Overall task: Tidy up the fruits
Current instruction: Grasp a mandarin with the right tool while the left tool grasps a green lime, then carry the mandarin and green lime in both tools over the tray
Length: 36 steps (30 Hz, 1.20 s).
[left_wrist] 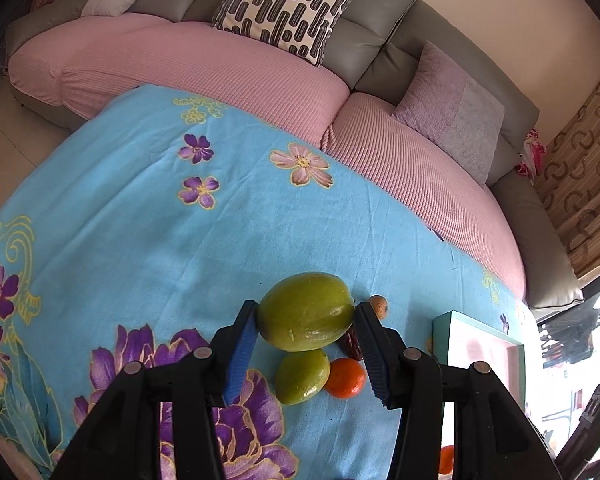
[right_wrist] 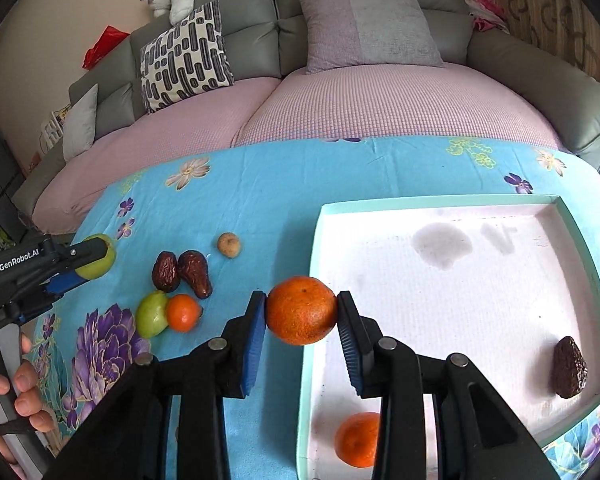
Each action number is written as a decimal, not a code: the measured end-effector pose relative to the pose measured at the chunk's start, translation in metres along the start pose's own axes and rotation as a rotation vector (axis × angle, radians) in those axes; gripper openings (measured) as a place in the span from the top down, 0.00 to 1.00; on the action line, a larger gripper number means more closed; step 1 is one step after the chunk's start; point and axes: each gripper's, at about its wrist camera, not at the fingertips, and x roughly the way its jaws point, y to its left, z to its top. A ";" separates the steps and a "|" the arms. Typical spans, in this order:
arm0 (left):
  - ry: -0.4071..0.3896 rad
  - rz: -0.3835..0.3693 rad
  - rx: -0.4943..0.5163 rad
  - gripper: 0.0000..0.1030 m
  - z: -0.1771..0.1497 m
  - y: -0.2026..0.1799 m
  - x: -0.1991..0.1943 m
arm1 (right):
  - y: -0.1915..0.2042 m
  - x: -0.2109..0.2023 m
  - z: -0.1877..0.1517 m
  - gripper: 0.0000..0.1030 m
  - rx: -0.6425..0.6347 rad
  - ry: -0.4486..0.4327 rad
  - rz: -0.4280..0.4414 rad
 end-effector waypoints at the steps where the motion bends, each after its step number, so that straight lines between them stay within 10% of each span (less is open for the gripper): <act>1: -0.003 -0.002 0.003 0.50 0.000 -0.001 -0.001 | -0.010 -0.003 0.001 0.64 0.022 -0.007 -0.015; 16: 0.027 -0.046 0.115 0.50 -0.019 -0.046 0.001 | -0.151 -0.045 -0.010 0.64 0.333 -0.044 -0.295; 36: 0.175 -0.211 0.376 0.50 -0.089 -0.156 0.034 | -0.195 -0.043 -0.016 0.64 0.431 -0.085 -0.361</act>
